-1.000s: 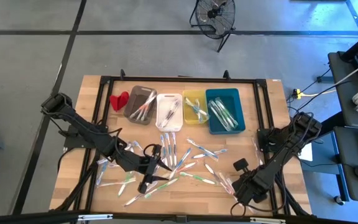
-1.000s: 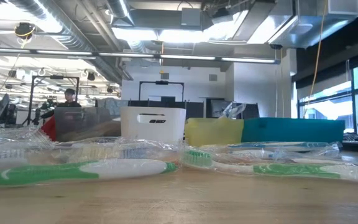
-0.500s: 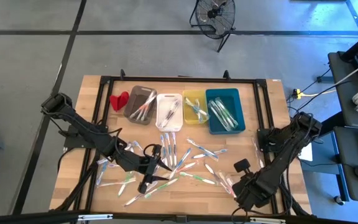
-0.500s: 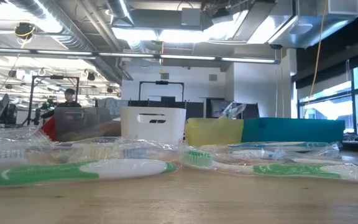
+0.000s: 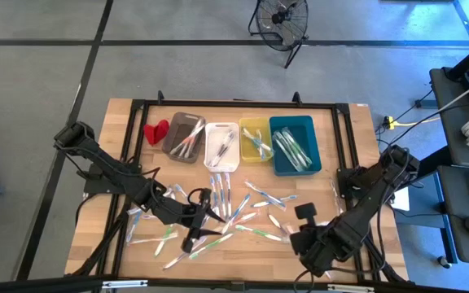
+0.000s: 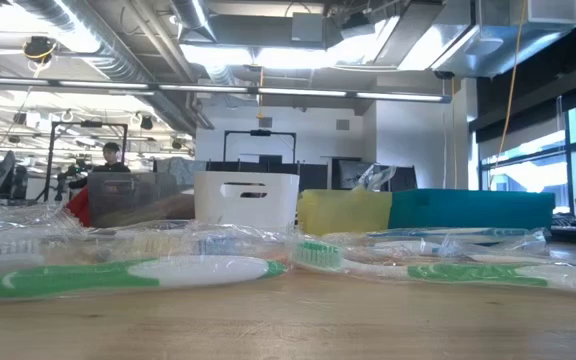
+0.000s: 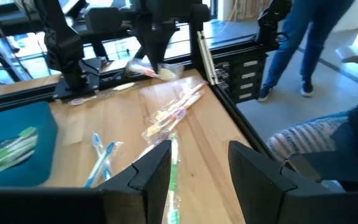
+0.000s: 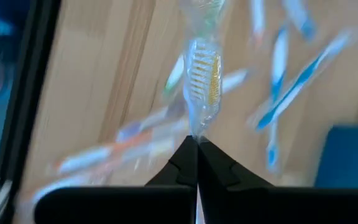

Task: Pick & Place Toothbrushes
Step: Put the orange toothbrush into the black bin

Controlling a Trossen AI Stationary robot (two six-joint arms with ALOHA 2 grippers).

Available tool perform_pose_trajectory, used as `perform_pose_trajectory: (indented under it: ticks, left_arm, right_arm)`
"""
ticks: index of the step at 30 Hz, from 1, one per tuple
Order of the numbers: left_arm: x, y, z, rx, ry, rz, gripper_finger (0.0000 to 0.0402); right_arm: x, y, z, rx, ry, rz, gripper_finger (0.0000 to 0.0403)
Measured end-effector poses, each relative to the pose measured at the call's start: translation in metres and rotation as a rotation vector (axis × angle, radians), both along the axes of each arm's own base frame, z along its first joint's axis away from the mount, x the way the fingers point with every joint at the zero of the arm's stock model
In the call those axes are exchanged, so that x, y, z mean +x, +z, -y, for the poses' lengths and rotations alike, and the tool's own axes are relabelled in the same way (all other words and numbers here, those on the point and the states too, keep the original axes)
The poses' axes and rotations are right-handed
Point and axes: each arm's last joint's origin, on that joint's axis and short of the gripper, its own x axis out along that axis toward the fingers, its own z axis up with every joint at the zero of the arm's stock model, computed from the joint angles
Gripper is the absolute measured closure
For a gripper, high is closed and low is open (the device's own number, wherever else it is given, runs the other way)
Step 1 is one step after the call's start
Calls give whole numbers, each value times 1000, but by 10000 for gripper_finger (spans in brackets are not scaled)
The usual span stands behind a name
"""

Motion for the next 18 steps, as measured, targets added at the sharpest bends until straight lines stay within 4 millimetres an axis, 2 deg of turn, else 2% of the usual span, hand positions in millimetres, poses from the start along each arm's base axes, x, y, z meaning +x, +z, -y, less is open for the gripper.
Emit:
perform_pose_trajectory:
  ticks: [12,18]
  left_arm:
    - [1,3,-4,58,130,50,247]
    - [7,3,3,39,99,106,247]
  right_arm:
    - [47,31,-24,-79,209,651,403]
    - [56,47,-32,-91,276,823,403]
